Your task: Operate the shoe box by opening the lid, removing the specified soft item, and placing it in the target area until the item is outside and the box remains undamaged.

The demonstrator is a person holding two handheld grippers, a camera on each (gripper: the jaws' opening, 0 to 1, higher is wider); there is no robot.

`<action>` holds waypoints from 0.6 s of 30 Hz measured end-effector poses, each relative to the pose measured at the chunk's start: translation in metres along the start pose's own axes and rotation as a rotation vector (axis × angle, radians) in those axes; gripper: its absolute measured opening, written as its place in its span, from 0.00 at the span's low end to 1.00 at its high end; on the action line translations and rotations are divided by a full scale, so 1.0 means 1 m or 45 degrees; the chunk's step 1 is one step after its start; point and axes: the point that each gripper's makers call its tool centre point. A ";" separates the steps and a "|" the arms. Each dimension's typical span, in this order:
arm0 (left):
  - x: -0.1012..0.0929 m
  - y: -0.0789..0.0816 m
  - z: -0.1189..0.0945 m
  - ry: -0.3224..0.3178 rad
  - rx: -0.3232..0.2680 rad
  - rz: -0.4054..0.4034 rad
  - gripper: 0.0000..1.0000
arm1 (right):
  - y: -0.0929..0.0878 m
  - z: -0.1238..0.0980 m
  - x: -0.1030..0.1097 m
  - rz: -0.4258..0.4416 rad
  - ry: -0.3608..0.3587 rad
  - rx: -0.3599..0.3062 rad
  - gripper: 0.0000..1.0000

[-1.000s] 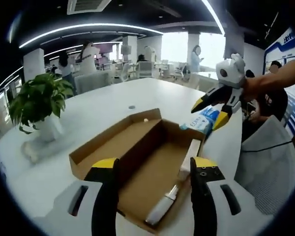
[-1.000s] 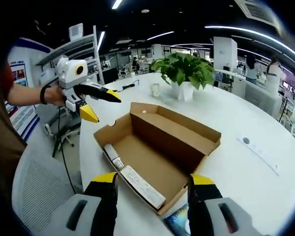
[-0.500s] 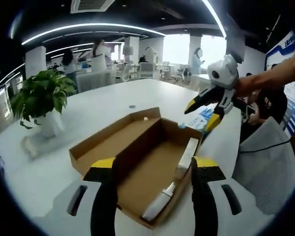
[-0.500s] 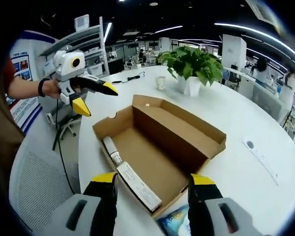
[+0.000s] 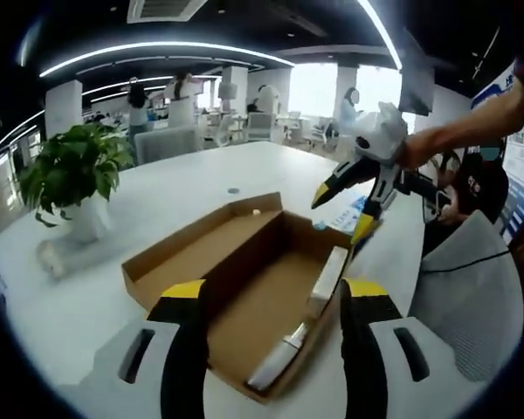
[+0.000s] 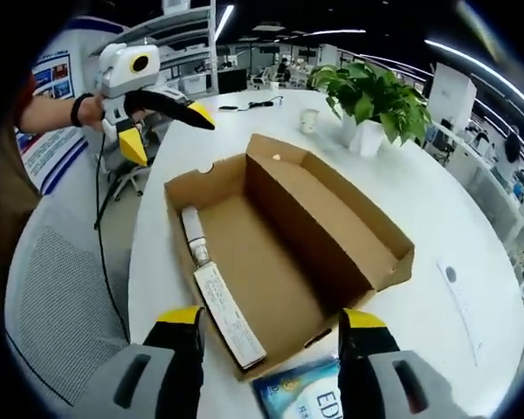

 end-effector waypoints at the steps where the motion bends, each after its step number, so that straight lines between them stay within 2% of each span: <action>1: -0.001 0.000 0.000 -0.002 -0.002 0.001 0.61 | 0.001 0.001 -0.001 -0.011 0.003 0.007 0.60; 6: -0.002 0.000 -0.002 -0.008 -0.007 0.005 0.61 | 0.003 0.013 -0.004 -0.177 0.029 0.120 0.62; 12: 0.000 -0.005 -0.007 -0.007 -0.005 -0.004 0.61 | 0.008 0.027 0.004 -0.243 0.065 0.158 0.63; 15: 0.001 -0.008 -0.008 -0.004 -0.003 -0.010 0.60 | 0.000 0.034 0.006 -0.357 0.087 0.241 0.64; 18: 0.001 -0.009 -0.008 -0.004 0.000 -0.014 0.60 | -0.010 0.041 0.011 -0.422 0.124 0.312 0.65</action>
Point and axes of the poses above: the point that each gripper's makers call its tool centre point, and the gripper's own axes: z roughly forward along the fingers, x roughly to its left, y roughly out of its top, and after that the axes turned 6 degrees about z, right-handed
